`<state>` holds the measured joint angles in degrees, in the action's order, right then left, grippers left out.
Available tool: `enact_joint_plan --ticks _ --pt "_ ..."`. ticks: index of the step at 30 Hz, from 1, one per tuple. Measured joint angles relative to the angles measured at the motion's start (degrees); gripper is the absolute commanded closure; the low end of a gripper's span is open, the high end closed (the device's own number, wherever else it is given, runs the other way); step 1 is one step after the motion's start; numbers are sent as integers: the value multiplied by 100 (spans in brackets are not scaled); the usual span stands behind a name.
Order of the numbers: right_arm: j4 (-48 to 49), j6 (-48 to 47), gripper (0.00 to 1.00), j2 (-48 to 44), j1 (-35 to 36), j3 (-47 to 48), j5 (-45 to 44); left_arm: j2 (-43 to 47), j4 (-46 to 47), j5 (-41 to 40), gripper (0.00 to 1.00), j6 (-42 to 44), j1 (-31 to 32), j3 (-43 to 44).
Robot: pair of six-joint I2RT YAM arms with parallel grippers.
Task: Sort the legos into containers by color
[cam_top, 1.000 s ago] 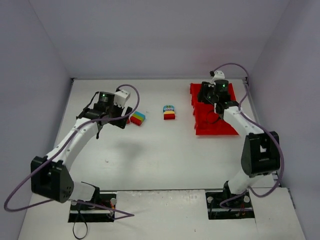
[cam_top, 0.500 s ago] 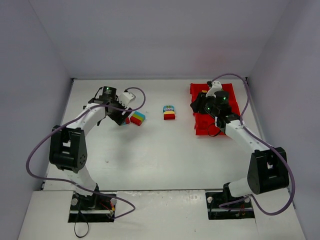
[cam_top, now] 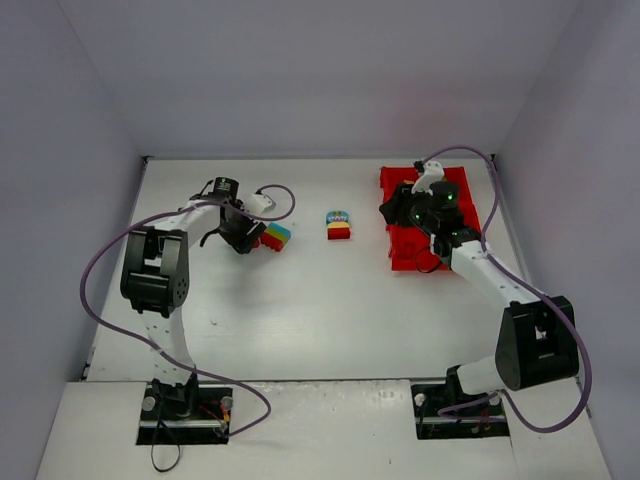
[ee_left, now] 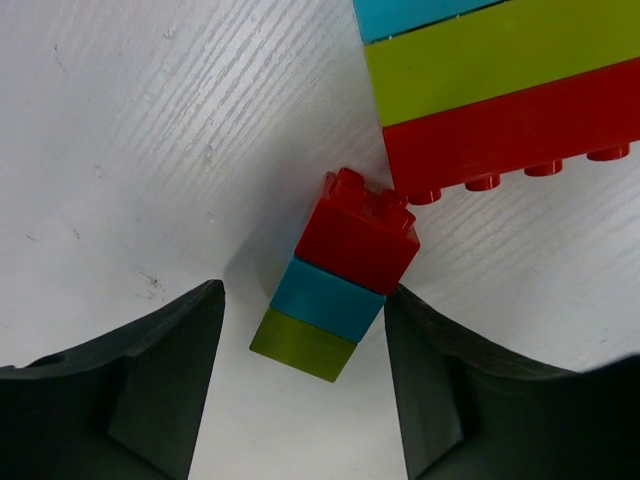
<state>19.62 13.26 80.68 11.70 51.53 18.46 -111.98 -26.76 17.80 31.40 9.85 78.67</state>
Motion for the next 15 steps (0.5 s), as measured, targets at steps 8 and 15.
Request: enact_joint_plan --ticks 8,15 --pt "46 2 57 -2 0 -66 68 -70 2 223 74 -76 0 48" --pt "142 125 34 -120 0 -109 433 857 114 411 82 -472 146 -588"
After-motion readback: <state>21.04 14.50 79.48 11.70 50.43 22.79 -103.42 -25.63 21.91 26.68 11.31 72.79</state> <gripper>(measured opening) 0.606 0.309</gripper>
